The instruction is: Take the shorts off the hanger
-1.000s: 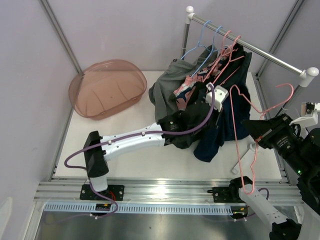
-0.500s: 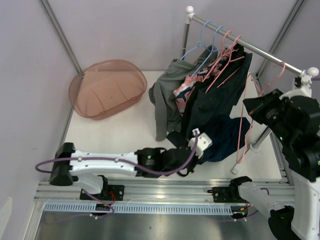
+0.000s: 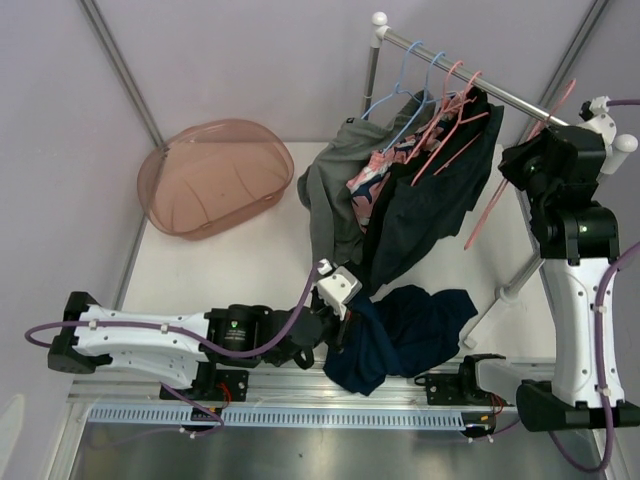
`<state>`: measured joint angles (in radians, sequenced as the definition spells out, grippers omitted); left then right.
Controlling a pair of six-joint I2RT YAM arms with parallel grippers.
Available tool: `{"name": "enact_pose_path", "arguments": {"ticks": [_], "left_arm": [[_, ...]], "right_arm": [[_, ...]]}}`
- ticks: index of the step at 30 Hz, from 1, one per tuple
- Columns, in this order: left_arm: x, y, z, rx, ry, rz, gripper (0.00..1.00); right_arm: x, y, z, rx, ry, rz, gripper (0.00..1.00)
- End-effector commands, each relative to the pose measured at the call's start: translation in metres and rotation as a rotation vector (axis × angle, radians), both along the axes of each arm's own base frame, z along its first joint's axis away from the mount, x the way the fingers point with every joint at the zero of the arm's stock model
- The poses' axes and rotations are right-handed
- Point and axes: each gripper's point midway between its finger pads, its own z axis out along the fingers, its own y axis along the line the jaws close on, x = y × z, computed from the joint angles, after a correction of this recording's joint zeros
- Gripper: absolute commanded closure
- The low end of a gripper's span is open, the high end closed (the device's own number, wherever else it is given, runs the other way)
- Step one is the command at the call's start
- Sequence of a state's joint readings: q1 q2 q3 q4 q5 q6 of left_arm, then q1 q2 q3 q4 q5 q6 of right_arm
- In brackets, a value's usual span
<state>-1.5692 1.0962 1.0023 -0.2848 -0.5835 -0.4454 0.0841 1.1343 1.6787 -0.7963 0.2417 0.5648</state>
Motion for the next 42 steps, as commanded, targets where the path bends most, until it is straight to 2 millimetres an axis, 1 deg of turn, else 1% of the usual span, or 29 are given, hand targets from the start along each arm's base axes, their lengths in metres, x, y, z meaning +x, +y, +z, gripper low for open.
{"name": "enact_pose_path", "arguments": {"ticks": [1, 3, 6, 7, 9, 10, 12, 15, 16, 17, 18, 19, 20, 22, 23, 25, 26, 27, 28, 29, 31, 32, 34, 35, 36, 38, 39, 41, 42], "left_arm": [[0.004, 0.007, 0.012, -0.048, 0.004, 0.044, 1.00], [0.007, 0.011, 0.020, -0.056, -0.004, 0.059, 1.00], [0.016, 0.026, 0.034, -0.037, -0.040, 0.105, 1.00], [0.019, 0.029, 0.054, -0.067, -0.051, 0.118, 1.00], [0.027, 0.044, 0.064, -0.037, -0.089, 0.148, 1.00], [0.031, 0.049, 0.087, -0.069, -0.103, 0.155, 1.00], [0.043, 0.064, 0.104, -0.071, -0.118, 0.194, 1.00], [0.065, 0.087, 0.130, -0.079, -0.164, 0.264, 1.00], [0.072, 0.094, 0.135, -0.074, -0.178, 0.292, 1.00], [0.085, 0.109, 0.156, -0.092, -0.206, 0.343, 1.00], [0.092, 0.116, 0.162, -0.085, -0.222, 0.366, 1.00], [0.100, 0.124, 0.168, -0.074, -0.249, 0.388, 1.00], [0.115, 0.139, 0.185, -0.098, -0.264, 0.440, 1.00], [0.128, 0.154, 0.219, -0.153, -0.302, 0.481, 1.00], [0.142, 0.165, 0.226, -0.134, -0.334, 0.516, 1.00], [0.159, 0.173, 0.255, -0.138, -0.378, 0.552, 1.00], [0.174, 0.180, 0.258, -0.118, -0.387, 0.583, 1.00], [0.173, 0.193, 0.295, -0.183, -0.428, 0.609, 1.00], [0.200, 0.193, 0.286, -0.120, -0.417, 0.651, 1.00], [0.210, 0.190, 0.290, -0.116, -0.418, 0.640, 1.00], [0.214, 0.204, 0.336, -0.194, -0.483, 0.672, 1.00], [0.245, 0.201, 0.325, -0.148, -0.467, 0.703, 1.00], [0.248, 0.222, 0.370, -0.222, -0.556, 0.753, 1.00], [0.265, 0.220, 0.373, -0.223, -0.567, 0.765, 1.00], [0.271, 0.222, 0.383, -0.250, -0.602, 0.776, 1.00], [0.290, 0.235, 0.384, -0.240, -0.639, 0.826, 1.00], [0.296, 0.240, 0.395, -0.280, -0.682, 0.850, 1.00], [0.312, 0.262, 0.396, -0.238, -0.731, 0.933, 1.00], [0.328, 0.265, 0.391, -0.211, -0.743, 0.960, 1.00]], "right_arm": [[0.016, -0.015, 0.025, 0.000, -0.100, -0.021, 1.00], [0.023, -0.027, 0.012, 0.021, -0.073, -0.031, 1.00], [0.019, -0.025, 0.003, 0.050, -0.065, 0.000, 1.00], [0.019, -0.025, -0.007, 0.055, -0.046, 0.002, 1.00], [0.010, -0.019, -0.007, 0.065, -0.055, 0.035, 1.00], [0.008, -0.022, -0.010, 0.065, -0.050, 0.028, 1.00], [0.002, -0.017, -0.009, 0.072, -0.052, 0.060, 0.98], [-0.008, -0.013, -0.004, 0.074, -0.065, 0.081, 0.58], [-0.014, -0.012, 0.000, 0.073, -0.080, 0.086, 0.29], [-0.016, -0.012, 0.002, 0.073, -0.086, 0.083, 0.11], [-0.019, -0.011, 0.000, 0.074, -0.085, 0.082, 0.01], [-0.024, -0.012, 0.002, 0.073, -0.094, 0.075, 0.01], [-0.026, -0.011, 0.001, 0.073, -0.093, 0.076, 0.01], [-0.030, -0.012, -0.004, 0.072, -0.085, 0.069, 0.00], [-0.035, -0.013, -0.003, 0.067, -0.093, 0.062, 0.01], [-0.041, -0.015, -0.009, 0.062, -0.080, 0.051, 0.01], [-0.048, -0.015, -0.008, 0.058, -0.090, 0.047, 0.01], [-0.051, -0.014, -0.010, 0.058, -0.092, 0.047, 0.01], [-0.052, -0.014, -0.018, 0.062, -0.079, 0.047, 0.00], [-0.060, -0.012, -0.017, 0.062, -0.092, 0.051, 0.01], [-0.063, -0.010, -0.028, 0.068, -0.076, 0.062, 0.01], [-0.065, -0.009, -0.032, 0.074, -0.073, 0.064, 0.01], [-0.069, -0.005, -0.040, 0.077, -0.064, 0.082, 0.01], [-0.070, -0.005, -0.043, 0.076, -0.059, 0.083, 0.01], [-0.073, -0.003, -0.045, 0.074, -0.060, 0.092, 0.01], [-0.072, -0.001, -0.054, 0.076, -0.043, 0.099, 0.01], [-0.073, -0.001, -0.056, 0.073, -0.041, 0.103, 0.01], [-0.075, 0.003, -0.060, 0.069, -0.037, 0.117, 0.01], [-0.075, 0.003, -0.062, 0.065, -0.032, 0.120, 0.00]]}}
